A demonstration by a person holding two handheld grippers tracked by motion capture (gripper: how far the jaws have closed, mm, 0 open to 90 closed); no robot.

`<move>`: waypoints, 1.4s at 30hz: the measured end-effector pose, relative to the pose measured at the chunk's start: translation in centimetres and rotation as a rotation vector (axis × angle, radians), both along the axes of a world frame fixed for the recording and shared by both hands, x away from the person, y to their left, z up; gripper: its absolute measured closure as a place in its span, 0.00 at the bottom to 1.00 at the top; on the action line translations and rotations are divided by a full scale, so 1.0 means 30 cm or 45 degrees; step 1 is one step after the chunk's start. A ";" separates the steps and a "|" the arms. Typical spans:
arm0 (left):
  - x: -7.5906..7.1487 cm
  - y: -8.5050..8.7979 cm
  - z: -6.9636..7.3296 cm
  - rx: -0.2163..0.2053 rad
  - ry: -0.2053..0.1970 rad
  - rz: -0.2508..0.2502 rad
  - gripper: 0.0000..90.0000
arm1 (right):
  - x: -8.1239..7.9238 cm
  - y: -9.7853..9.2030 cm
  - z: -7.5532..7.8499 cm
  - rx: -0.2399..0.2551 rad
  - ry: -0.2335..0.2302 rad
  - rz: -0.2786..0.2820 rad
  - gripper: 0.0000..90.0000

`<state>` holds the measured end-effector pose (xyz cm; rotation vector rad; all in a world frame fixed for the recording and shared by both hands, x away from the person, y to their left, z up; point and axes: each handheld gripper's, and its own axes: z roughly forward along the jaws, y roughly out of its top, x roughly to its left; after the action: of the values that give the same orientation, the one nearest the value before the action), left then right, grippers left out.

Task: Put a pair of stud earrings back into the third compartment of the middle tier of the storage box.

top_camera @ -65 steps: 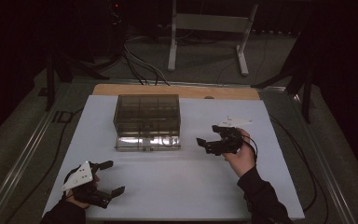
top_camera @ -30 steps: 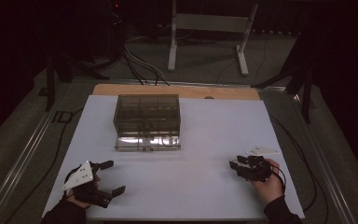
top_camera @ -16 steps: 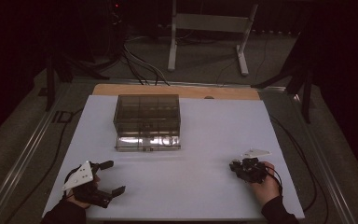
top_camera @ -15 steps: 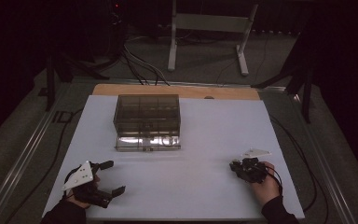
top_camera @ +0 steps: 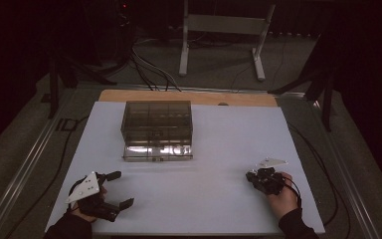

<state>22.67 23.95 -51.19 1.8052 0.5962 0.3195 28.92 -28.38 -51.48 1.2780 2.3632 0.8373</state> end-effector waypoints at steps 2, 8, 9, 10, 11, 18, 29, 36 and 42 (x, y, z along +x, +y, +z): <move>0.001 0.001 0.000 -0.006 0.000 0.006 0.01 | -0.001 0.001 0.002 0.015 0.000 0.001 0.96; 0.002 0.001 -0.001 -0.007 0.002 0.002 0.01 | -0.003 0.006 0.021 0.022 -0.017 0.006 0.96; 0.001 0.001 -0.001 -0.007 0.002 0.004 0.01 | -0.003 0.006 0.026 0.024 -0.022 0.006 0.96; 0.001 0.000 -0.001 -0.003 0.000 0.003 0.01 | -0.004 0.007 0.032 0.024 -0.025 0.011 0.96; 0.001 0.000 -0.001 -0.001 0.001 0.001 0.01 | -0.004 0.008 0.039 0.025 -0.031 0.013 0.96; 0.002 -0.001 0.000 0.003 0.001 -0.001 0.01 | 0.010 0.023 0.100 0.032 -0.072 0.041 0.96; 0.000 0.002 0.001 -0.005 -0.006 0.003 0.01 | 0.055 0.099 0.168 0.066 -0.125 0.115 0.96; 0.001 0.004 0.001 -0.009 -0.005 0.005 0.01 | 0.091 0.163 0.205 0.073 -0.144 0.175 0.96; 0.002 0.002 0.002 -0.012 -0.004 0.002 0.01 | 0.125 0.216 0.235 0.070 -0.158 0.217 0.96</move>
<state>22.72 24.02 -51.13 1.7949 0.5965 0.3199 32.68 -21.89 -44.42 1.0234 2.3884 1.0090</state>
